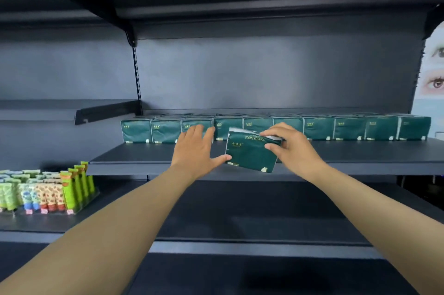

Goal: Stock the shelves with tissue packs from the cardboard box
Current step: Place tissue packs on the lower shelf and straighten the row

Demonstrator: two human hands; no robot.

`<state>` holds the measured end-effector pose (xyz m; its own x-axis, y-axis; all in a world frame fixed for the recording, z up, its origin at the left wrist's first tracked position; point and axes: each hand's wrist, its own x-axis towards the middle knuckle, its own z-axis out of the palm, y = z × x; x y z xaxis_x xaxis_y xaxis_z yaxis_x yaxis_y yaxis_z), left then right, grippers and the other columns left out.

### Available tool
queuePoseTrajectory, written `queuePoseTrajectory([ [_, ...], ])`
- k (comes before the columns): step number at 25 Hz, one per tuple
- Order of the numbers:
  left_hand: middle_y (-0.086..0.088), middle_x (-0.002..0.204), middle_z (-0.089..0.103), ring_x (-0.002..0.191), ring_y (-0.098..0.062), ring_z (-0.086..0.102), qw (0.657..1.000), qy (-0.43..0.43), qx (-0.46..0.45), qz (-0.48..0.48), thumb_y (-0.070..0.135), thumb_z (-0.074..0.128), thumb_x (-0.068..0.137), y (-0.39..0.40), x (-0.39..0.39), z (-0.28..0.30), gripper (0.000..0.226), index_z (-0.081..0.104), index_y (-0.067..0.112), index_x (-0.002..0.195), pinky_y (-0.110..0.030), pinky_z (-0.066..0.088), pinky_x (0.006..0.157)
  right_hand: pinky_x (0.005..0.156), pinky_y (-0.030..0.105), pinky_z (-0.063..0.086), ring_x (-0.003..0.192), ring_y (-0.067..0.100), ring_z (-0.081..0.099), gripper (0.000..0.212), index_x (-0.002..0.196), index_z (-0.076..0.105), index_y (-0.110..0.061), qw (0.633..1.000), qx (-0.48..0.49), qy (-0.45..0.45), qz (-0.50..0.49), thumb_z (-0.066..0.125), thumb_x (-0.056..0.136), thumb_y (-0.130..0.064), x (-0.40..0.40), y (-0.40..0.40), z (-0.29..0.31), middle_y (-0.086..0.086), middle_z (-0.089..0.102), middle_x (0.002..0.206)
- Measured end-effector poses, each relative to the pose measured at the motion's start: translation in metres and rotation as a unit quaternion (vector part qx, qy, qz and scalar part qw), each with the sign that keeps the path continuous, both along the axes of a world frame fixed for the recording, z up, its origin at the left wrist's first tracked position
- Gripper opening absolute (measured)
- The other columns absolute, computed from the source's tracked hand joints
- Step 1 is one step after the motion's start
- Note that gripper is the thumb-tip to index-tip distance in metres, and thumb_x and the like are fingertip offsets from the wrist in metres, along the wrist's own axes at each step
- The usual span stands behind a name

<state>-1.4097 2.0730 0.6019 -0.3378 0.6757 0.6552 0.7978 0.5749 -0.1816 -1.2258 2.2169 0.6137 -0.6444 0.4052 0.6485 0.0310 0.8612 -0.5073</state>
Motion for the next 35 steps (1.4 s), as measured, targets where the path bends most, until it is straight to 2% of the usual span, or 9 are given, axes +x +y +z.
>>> queuePoseTrajectory([
  [5, -0.007, 0.142, 0.032, 0.133, -0.024, 0.027, 1.000, -0.016, 0.012, -0.003, 0.072, 0.037, 0.085, 0.035, -0.078, -0.007, 0.082, 0.023, 0.018, 0.145, -0.035, 0.026, 0.107, 0.080, 0.021, 0.033, 0.075, -0.003, 0.041, 0.022, 0.101, 0.066, -0.019, 0.998, -0.009, 0.016, -0.060, 0.059, 0.089, -0.003, -0.079, 0.049, 0.003, -0.013, 0.052, 0.098],
  [10, -0.010, 0.156, 0.005, 0.144, -0.025, 0.004, 0.993, -0.109, 0.047, -0.025, 0.061, 0.046, 0.088, 0.069, -0.156, -0.033, 0.081, 0.011, 0.021, 0.150, -0.038, 0.008, 0.115, 0.095, 0.020, 0.031, 0.110, 0.013, 0.044, 0.023, 0.100, 0.064, -0.017, 0.995, -0.006, 0.011, -0.103, 0.058, 0.088, 0.002, -0.154, 0.093, -0.008, -0.008, 0.051, 0.103],
  [13, -0.011, 0.158, -0.003, 0.146, -0.025, -0.005, 0.997, -0.063, 0.028, -0.043, 0.063, 0.047, 0.086, 0.088, -0.197, -0.033, 0.088, 0.004, 0.022, 0.151, -0.040, -0.002, 0.116, 0.107, 0.026, 0.028, 0.122, 0.016, 0.040, 0.028, 0.101, 0.062, -0.020, 0.992, -0.020, 0.001, -0.122, 0.055, 0.088, 0.004, -0.196, 0.115, -0.009, -0.006, 0.050, 0.109],
  [16, -0.016, 0.155, 0.017, 0.145, -0.029, 0.012, 0.995, -0.017, 0.038, -0.085, 0.065, 0.060, 0.077, 0.113, -0.226, -0.031, 0.094, 0.023, 0.018, 0.150, -0.043, -0.002, 0.115, 0.107, 0.025, 0.025, 0.122, 0.012, 0.034, 0.033, 0.109, 0.058, -0.024, 0.992, -0.008, -0.025, -0.120, 0.060, 0.086, -0.001, -0.231, 0.132, -0.016, -0.006, 0.047, 0.114],
  [19, -0.016, 0.135, 0.049, 0.131, -0.032, 0.042, 0.993, 0.037, 0.030, -0.110, 0.068, 0.066, 0.066, 0.138, -0.245, -0.036, 0.094, 0.043, 0.015, 0.141, -0.045, 0.008, 0.113, 0.107, 0.033, 0.025, 0.122, 0.011, 0.027, 0.053, 0.128, 0.049, -0.022, 0.980, 0.116, -0.084, -0.137, 0.068, 0.079, -0.016, -0.244, 0.143, -0.033, -0.005, 0.043, 0.125],
  [21, -0.013, 0.117, 0.058, 0.115, -0.030, 0.053, 0.990, 0.061, 0.042, -0.116, 0.069, 0.065, 0.065, 0.149, -0.253, -0.039, 0.093, 0.046, 0.015, 0.138, -0.047, 0.013, 0.111, 0.104, 0.037, 0.025, 0.128, 0.013, 0.022, 0.061, 0.135, 0.041, -0.026, 0.964, 0.175, -0.118, -0.164, 0.066, 0.080, -0.025, -0.244, 0.147, -0.037, -0.007, 0.038, 0.132],
  [25, -0.013, 0.104, 0.059, 0.100, -0.031, 0.058, 0.984, 0.089, 0.075, -0.134, 0.067, 0.070, 0.061, 0.154, -0.257, -0.043, 0.092, 0.052, 0.012, 0.133, -0.047, 0.018, 0.107, 0.102, 0.038, 0.025, 0.133, 0.015, 0.015, 0.064, 0.140, 0.033, -0.029, 0.948, 0.210, -0.135, -0.196, 0.061, 0.082, -0.032, -0.245, 0.149, -0.039, -0.007, 0.032, 0.139],
  [31, -0.014, 0.115, 0.055, 0.111, -0.031, 0.052, 0.986, 0.081, 0.067, -0.127, 0.068, 0.065, 0.066, 0.146, -0.253, -0.041, 0.092, 0.045, 0.015, 0.138, -0.048, 0.012, 0.110, 0.099, 0.040, 0.032, 0.130, 0.019, 0.025, 0.067, 0.140, 0.034, -0.022, 0.942, 0.211, -0.114, -0.236, 0.063, 0.080, -0.032, -0.233, 0.134, -0.036, -0.001, 0.036, 0.138],
  [35, -0.019, 0.120, 0.053, 0.114, -0.035, 0.050, 0.988, 0.036, 0.075, -0.132, 0.061, 0.070, 0.066, 0.119, -0.238, -0.034, 0.086, 0.050, 0.011, 0.133, -0.050, 0.026, 0.107, 0.102, 0.041, 0.033, 0.129, 0.020, 0.029, 0.060, 0.136, 0.040, -0.019, 0.949, 0.170, -0.056, -0.259, 0.063, 0.082, -0.031, -0.199, 0.110, -0.035, 0.000, 0.040, 0.136],
])
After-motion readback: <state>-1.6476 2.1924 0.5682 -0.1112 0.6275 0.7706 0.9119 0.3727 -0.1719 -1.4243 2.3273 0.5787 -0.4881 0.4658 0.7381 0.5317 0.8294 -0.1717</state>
